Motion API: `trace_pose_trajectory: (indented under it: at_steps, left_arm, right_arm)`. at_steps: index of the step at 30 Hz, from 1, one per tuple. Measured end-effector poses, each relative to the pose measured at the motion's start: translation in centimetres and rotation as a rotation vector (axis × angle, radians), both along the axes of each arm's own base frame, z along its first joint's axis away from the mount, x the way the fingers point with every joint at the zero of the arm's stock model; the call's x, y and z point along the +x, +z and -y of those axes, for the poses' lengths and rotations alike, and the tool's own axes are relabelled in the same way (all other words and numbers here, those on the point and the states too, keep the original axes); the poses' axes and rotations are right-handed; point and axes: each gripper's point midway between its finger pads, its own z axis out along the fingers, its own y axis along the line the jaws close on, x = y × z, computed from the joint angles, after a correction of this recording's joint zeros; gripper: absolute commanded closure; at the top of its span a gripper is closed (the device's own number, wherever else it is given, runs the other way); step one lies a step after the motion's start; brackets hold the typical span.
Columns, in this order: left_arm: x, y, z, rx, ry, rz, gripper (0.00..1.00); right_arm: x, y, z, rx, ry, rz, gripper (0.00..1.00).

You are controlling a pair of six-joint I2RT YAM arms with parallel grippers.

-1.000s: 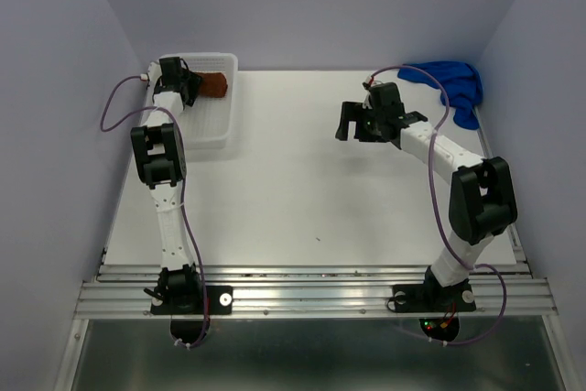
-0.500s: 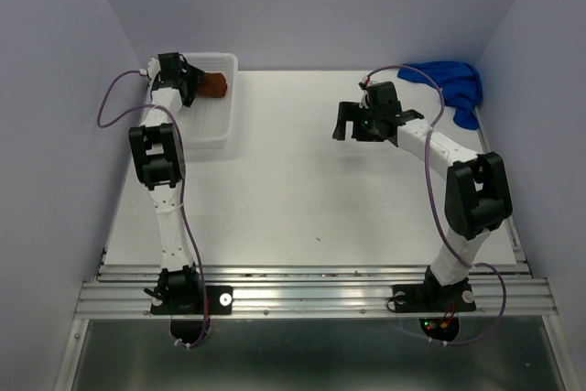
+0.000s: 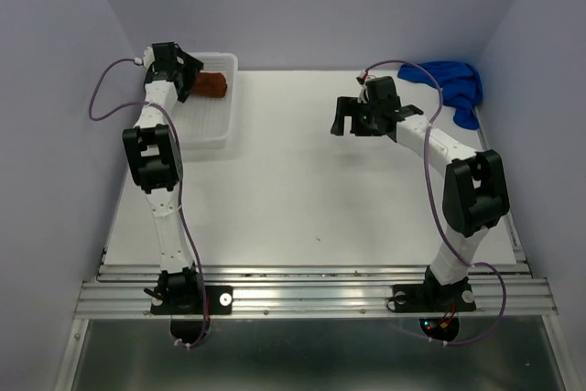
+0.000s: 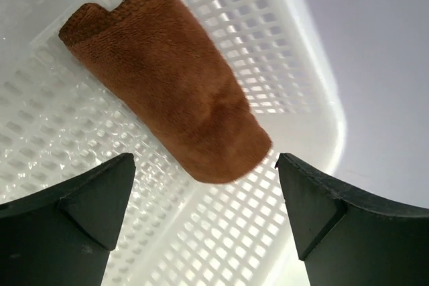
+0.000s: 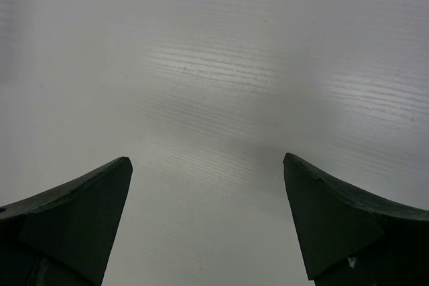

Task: Roll the towels
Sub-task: Place the rolled towel into the container, then grab a towel with the right arm

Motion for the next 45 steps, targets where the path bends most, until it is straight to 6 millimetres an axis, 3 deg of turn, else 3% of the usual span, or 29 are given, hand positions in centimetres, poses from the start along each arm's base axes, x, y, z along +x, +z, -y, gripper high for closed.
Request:
trace_pose_trajectory:
  at_steps: [5,8,10,12,14,18,20,25,30,33,37,38,40,41,42,44,45]
  left_arm:
    - [-2.0,6.7,0.1,0.045,-0.025,0.065,0.01]
    - [-4.7,12.0,0.3,0.079,-0.040,0.124,0.01]
    - [-7.0,15.9,0.4,0.110,-0.043,0.175,0.01]
    - [-10.0,18.3,0.7,0.133,-0.046,0.205,0.01]
    - [-13.0,19.5,1.0,0.151,-0.050,0.228,0.01]
    - [-18.0,18.3,1.7,0.162,-0.060,0.210,0.01]
    - [-19.9,16.4,1.8,0.174,-0.071,0.171,0.01]
    - [-21.5,13.0,1.9,0.186,-0.089,0.108,0.01]
    - [-22.5,11.7,2.2,0.184,-0.104,0.084,0.01]
    - [-22.9,11.9,2.3,0.186,-0.108,0.092,0.01]
    - [-22.9,12.2,2.5,0.183,-0.117,0.106,0.01]
    - [-22.9,12.2,2.5,0.181,-0.120,0.108,0.01]
    - [-22.8,12.2,2.7,0.176,-0.128,0.111,0.01]
    - [-22.8,12.2,2.8,0.174,-0.131,0.112,0.01]
    - [-22.7,12.2,2.9,0.172,-0.135,0.114,0.01]
    - [-22.7,12.0,3.0,0.167,-0.140,0.112,0.01]
    - [-22.6,11.9,3.0,0.166,-0.143,0.109,0.01]
  right_arm:
    - [0.9,1.2,0.5,0.006,-0.028,0.024,0.00]
    - [2.4,2.3,2.4,0.009,-0.102,0.046,0.00]
    - [3.8,3.2,4.5,0.019,-0.171,0.060,0.00]
    - [5.9,4.4,7.2,0.032,-0.258,0.086,0.00]
    - [8.4,5.5,10.6,0.023,-0.356,0.124,0.00]
    - [12.8,6.4,17.1,-0.038,-0.542,0.184,0.00]
    - [14.8,6.4,20.3,-0.094,-0.630,0.212,0.00]
    - [18.8,5.3,26.5,-0.222,-0.794,0.263,0.00]
    - [21.2,2.4,31.9,-0.303,-0.865,0.267,0.00]
    - [21.2,-1.2,35.9,-0.346,-0.879,0.220,0.00]
    - [20.7,-5.3,39.3,-0.351,-0.872,0.161,0.05]
    - [20.6,-6.5,40.0,-0.339,-0.866,0.145,0.21]
    - [20.6,-7.8,40.6,-0.326,-0.853,0.133,0.39]
    - [20.8,-8.0,40.6,-0.322,-0.843,0.137,0.62]
    - [21.1,-8.3,40.6,-0.322,-0.832,0.143,0.76]
    - [21.6,-8.0,40.2,-0.302,-0.815,0.164,0.99]
    - [22.0,-7.7,39.8,-0.290,-0.800,0.180,0.99]
